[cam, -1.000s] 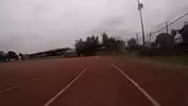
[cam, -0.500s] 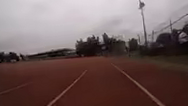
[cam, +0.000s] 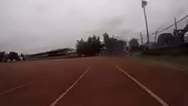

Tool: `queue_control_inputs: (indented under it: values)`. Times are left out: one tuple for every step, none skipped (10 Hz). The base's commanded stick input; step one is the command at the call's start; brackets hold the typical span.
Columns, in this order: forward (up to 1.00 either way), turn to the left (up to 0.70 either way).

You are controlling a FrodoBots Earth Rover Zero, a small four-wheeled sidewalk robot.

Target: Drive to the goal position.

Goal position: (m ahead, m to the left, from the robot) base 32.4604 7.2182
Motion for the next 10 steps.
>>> queue_control_inputs:
  values:
    - [0.70,-0.06]
    - [0.70,-0.02]
    - [0.70,-0.01]
    - [0.70,-0.01]
    - [0.70,0.00]
    - [0.70,0.00]
    - [0.70,0.00]
    - [0.70,0.00]
    - [0.70,0.00]
    - [0.70,0.00]
